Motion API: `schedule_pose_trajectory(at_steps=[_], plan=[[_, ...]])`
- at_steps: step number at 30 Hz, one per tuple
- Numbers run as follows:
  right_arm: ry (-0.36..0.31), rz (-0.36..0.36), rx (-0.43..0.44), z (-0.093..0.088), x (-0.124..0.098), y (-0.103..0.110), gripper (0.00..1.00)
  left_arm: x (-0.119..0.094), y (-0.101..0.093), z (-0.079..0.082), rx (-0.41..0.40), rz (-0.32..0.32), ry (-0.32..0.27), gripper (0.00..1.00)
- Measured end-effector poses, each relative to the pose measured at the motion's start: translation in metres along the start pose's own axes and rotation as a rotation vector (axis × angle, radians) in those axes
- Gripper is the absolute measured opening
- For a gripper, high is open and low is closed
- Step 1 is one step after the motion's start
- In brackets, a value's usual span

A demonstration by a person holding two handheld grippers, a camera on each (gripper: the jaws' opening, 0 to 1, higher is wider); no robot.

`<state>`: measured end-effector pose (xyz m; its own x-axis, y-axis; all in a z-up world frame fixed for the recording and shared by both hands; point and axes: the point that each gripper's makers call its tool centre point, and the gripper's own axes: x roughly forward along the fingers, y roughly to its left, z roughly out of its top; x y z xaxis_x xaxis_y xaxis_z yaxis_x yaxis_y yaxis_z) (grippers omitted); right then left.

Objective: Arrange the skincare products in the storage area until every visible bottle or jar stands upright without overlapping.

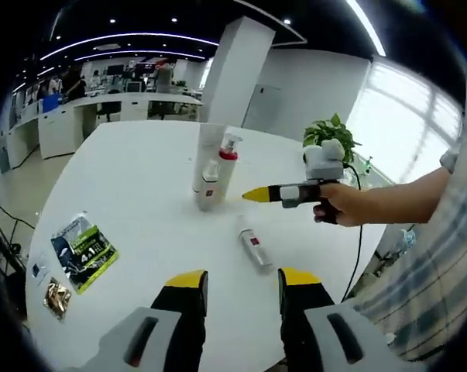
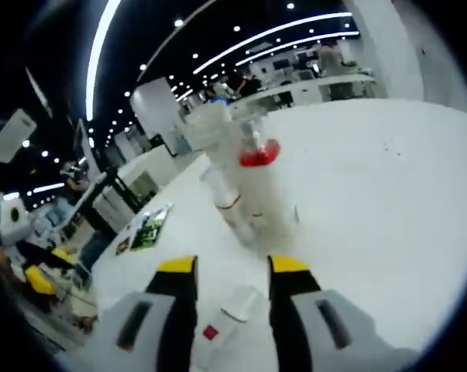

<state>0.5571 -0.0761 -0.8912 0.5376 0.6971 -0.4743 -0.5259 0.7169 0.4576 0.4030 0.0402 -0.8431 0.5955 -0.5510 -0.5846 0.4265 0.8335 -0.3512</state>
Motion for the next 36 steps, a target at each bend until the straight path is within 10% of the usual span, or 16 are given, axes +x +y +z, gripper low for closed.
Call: schedule_pose_trajectory(at_steps=[18,27,36], plan=[[-0.164,0.018,0.14,-0.007,-0.095,0.042,0.42,0.09,-0.036,-0.016,-0.063,-0.101,0.24,0.37],[-0.251,-0.071,0.177,-0.012,-0.149,0.01,0.41,0.123,-0.038,-0.008,0.088,-0.02,0.185,0.16],[-0.334,-0.136,0.227,-0.018,-0.194,-0.022,0.41,0.141,-0.033,-0.024,0.026,0.02,0.272,0.3]])
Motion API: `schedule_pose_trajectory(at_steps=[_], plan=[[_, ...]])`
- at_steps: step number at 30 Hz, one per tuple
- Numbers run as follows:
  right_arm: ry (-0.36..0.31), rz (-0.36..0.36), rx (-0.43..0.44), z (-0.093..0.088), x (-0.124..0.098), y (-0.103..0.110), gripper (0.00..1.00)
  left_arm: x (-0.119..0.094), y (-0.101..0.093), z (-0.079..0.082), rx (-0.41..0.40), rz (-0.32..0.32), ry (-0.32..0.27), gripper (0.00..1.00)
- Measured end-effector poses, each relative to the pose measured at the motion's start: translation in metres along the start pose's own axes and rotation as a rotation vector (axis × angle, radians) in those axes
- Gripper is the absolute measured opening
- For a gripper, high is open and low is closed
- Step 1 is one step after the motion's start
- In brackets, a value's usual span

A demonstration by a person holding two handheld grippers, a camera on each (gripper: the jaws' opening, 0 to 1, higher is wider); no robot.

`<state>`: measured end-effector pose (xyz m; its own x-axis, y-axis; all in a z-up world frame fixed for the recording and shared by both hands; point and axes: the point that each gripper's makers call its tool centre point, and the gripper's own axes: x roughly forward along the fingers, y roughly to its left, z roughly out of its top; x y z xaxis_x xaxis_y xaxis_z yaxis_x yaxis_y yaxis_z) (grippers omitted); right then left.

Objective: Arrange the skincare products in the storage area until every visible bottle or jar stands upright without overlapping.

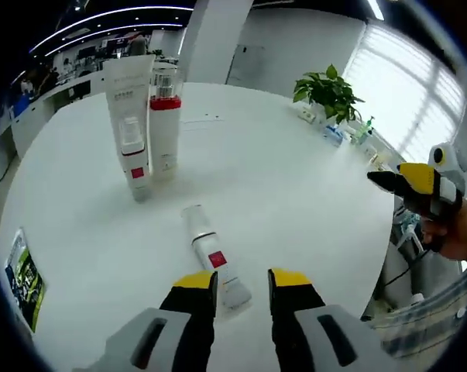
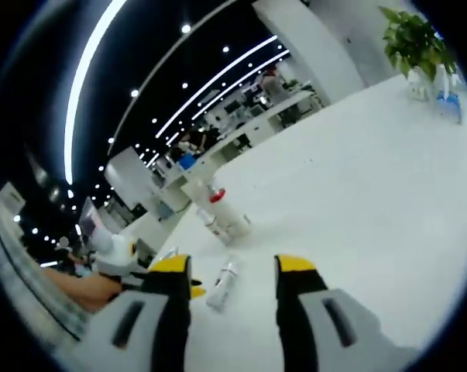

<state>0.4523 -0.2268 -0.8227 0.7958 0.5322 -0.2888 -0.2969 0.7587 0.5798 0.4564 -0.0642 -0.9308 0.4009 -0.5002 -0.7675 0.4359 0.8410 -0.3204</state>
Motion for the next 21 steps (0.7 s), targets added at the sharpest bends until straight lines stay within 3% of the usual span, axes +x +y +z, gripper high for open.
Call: schedule_pose_trajectory(at_steps=[4,6,17,19,21], plan=[[-0.004,-0.019,0.005,0.002,-0.011,-0.017,0.4,0.012,0.004,-0.007,0.036,0.056,0.025,0.45],[-0.008,-0.022,0.006,0.005,-0.015,-0.023,0.4,0.017,0.006,-0.01,0.047,0.077,0.035,0.47],[0.007,-0.027,-0.023,0.019,-0.034,-0.047,0.4,0.042,0.006,-0.03,0.032,0.164,0.1,0.48],[0.008,-0.026,-0.028,0.02,-0.036,-0.05,0.4,0.044,0.01,-0.024,0.074,0.187,0.072,0.46],[0.011,-0.025,-0.037,0.021,-0.038,-0.052,0.39,0.046,0.013,-0.023,0.06,0.198,0.075,0.45]])
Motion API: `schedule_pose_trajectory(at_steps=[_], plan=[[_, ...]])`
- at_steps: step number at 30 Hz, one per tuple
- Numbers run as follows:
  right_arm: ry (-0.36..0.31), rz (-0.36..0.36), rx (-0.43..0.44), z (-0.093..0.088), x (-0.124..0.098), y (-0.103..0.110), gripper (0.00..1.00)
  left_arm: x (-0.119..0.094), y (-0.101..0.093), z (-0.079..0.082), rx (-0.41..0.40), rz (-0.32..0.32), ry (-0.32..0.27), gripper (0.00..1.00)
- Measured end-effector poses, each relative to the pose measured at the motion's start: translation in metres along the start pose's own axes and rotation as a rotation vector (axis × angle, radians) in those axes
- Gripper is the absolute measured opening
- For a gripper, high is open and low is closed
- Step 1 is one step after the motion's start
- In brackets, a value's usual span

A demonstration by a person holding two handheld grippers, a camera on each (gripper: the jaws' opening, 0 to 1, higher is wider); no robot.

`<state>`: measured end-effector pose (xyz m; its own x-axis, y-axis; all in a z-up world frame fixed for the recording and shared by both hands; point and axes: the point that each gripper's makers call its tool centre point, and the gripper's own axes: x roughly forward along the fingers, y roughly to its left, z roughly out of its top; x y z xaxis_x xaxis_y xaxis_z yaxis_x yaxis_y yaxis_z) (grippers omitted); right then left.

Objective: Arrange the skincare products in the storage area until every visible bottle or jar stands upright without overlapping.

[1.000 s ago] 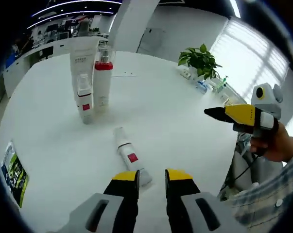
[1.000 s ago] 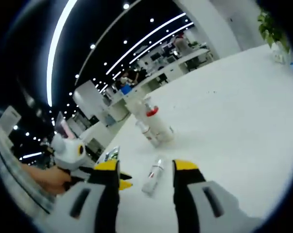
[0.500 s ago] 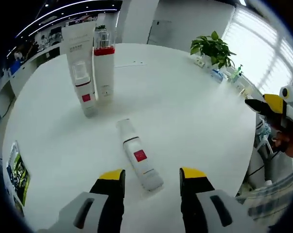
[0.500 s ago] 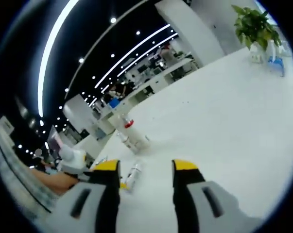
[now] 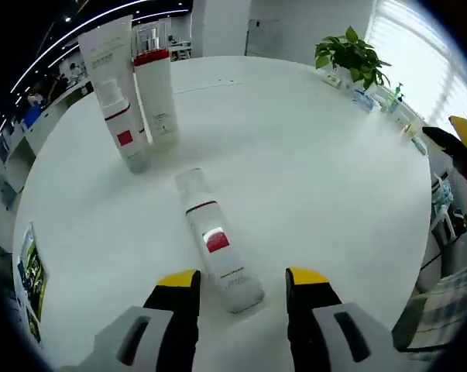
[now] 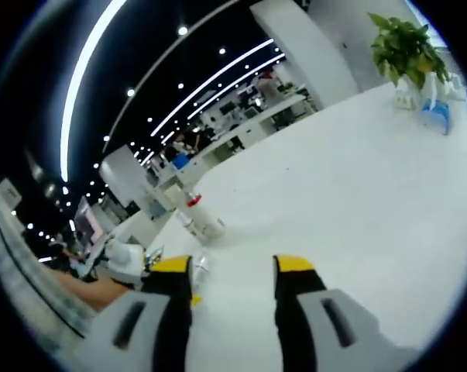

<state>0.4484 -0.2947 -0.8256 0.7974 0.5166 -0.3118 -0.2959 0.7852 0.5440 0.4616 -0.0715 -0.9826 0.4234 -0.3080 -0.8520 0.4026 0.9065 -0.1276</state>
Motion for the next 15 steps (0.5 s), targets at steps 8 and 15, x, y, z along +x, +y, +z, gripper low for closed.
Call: schedule_pose_trajectory(at_steps=[8,15], plan=[[0.022,0.006,-0.05,-0.003,-0.003,-0.003,0.34,0.001,0.012,-0.002,0.039,0.033,-0.017,0.28],[0.021,0.02,-0.049,-0.002,0.002,0.003,0.33,0.003,0.018,-0.002,0.051,0.023,-0.044,0.22]])
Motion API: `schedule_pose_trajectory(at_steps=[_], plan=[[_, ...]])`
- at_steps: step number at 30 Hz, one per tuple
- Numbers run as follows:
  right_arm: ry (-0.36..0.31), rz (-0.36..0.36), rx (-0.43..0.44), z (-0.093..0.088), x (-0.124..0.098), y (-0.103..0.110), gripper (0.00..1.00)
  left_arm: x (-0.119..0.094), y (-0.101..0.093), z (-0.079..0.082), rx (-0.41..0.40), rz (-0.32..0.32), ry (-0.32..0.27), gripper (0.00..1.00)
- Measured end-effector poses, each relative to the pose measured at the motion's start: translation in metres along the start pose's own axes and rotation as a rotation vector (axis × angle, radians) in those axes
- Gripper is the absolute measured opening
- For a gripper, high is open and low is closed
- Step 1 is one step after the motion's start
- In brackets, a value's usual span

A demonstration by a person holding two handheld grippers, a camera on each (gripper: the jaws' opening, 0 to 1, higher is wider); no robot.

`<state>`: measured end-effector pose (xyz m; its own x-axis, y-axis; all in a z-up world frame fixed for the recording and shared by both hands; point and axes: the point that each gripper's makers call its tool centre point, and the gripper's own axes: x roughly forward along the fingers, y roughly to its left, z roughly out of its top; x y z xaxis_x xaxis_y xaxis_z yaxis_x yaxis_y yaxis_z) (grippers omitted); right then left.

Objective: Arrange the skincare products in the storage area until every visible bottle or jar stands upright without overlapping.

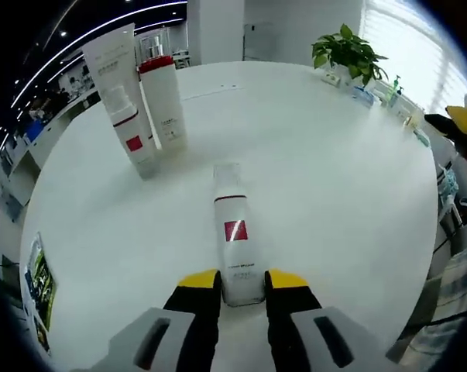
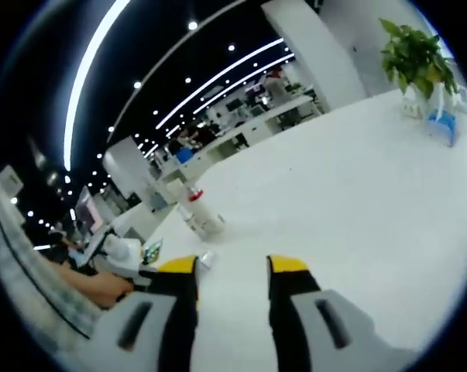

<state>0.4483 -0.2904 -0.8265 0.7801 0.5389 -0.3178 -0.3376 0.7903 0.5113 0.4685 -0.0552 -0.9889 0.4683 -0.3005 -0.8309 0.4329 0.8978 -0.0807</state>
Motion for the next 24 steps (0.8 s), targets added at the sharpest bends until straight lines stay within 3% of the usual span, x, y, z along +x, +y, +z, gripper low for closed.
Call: schedule_pose_trajectory(at_steps=[12,16,24], plan=[[0.024,0.027,-0.004,-0.006,0.008,0.017,0.33,-0.015,-0.014,-0.001,-0.106,-0.096,-0.042,0.2],[0.017,0.037,0.025,-0.006,0.012,0.026,0.34,-0.026,-0.021,0.008,-0.124,-0.133,-0.092,0.2],[0.028,0.092,0.058,-0.004,0.034,0.053,0.36,-0.061,-0.026,0.05,-0.161,-0.205,-0.242,0.2]])
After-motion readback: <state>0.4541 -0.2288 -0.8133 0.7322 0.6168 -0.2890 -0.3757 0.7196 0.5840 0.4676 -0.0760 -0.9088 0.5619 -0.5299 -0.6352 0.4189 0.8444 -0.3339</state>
